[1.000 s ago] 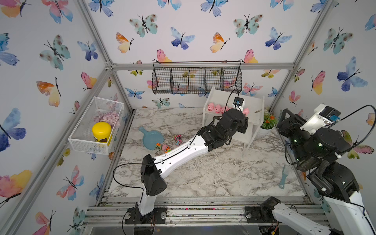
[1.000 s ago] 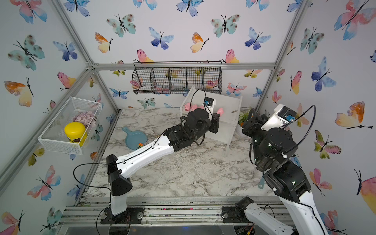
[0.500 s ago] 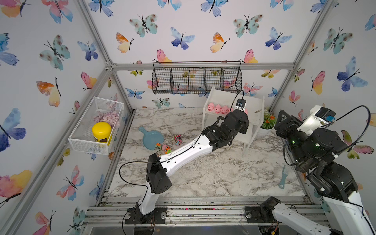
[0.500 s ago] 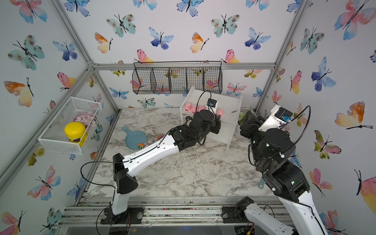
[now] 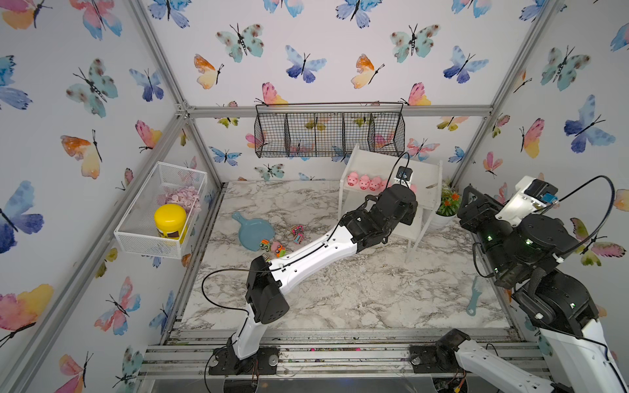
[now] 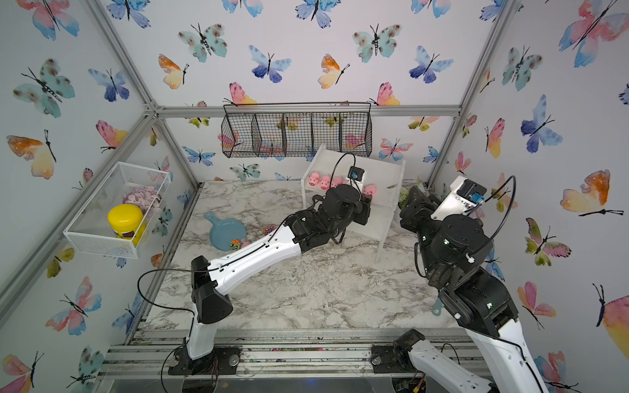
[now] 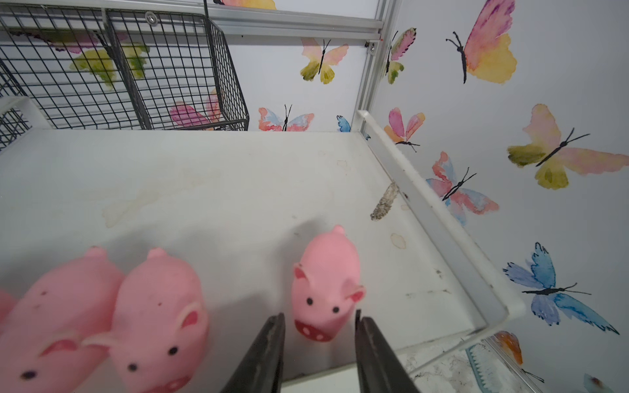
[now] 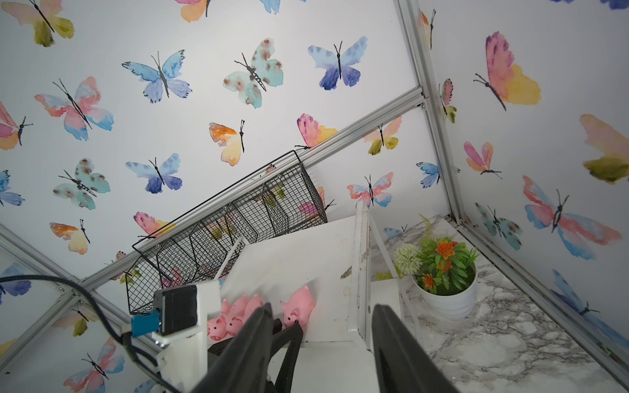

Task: Organize plastic toys on shelves
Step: Place the plastic toy on the shelf, then adjust the plastic toy on the shelf.

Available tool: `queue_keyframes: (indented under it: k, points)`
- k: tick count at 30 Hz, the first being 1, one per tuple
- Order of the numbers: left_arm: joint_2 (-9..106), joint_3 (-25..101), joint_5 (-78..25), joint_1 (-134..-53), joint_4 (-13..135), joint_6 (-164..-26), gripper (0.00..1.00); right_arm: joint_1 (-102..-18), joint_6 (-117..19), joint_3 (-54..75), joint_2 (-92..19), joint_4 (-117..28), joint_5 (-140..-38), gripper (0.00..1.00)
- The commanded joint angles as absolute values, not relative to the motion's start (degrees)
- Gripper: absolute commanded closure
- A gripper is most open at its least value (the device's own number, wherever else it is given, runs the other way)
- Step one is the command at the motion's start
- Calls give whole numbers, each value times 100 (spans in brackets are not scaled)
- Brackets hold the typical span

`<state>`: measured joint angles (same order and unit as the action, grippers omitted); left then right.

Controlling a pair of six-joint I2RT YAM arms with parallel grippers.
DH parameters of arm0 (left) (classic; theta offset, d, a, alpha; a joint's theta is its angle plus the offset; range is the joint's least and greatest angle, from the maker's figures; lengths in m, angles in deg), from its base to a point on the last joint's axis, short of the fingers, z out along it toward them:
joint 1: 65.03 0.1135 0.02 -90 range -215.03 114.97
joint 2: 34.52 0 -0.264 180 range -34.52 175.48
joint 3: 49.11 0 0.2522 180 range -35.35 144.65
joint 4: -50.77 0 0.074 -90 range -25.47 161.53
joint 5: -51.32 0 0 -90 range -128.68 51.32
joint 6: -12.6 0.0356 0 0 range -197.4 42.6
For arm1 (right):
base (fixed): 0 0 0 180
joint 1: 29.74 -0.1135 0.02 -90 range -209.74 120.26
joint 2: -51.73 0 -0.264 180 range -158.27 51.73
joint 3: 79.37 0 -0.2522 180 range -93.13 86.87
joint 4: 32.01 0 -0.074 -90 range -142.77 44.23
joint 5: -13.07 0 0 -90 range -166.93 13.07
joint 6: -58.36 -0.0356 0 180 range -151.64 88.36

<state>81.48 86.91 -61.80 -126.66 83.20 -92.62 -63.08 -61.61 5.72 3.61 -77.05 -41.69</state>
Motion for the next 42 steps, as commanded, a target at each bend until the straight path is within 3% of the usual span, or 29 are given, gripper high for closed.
queue_keyframes:
  k: [1, 8, 12, 15, 20, 23, 28, 31, 42]
  points:
    - [7814, 8791, -5933, -12708, 8365, -9233, 55, -6306, -6161, 558, 331, -7774, -4325, 47]
    - [6988, 8194, -5534, -12707, 8117, -9208, 48, -6305, -5972, 213, 67, -8052, -4675, 45]
    - [5760, 6696, -5230, -12622, 7241, -9067, 33, -6305, -5827, -291, -398, -8366, -5491, 45]
    - [4747, 5332, -4562, -12173, 6592, -9195, 29, -6296, -5795, -673, -855, -8556, -6276, 45]
    - [3268, 3253, -2658, -10763, 5655, -9777, 26, -6242, -6000, -1125, -1529, -8694, -7306, 46]
    - [2668, 2380, -2459, -10127, 5530, -10152, 26, -5858, -6295, -1237, -1776, -8672, -8040, 47]
    - [2168, 1482, -2225, -9593, 5553, -10498, 25, -4451, -7188, -947, -2043, -8378, -10183, 55]
    - [2029, 1211, -2253, -9527, 5573, -10543, 25, -4271, -7381, -974, -2093, -8487, -10022, 60]
    - [2124, 1219, -2242, -9373, 5668, -10276, 23, -4262, -8817, -2293, -2957, -10627, -7862, 61]
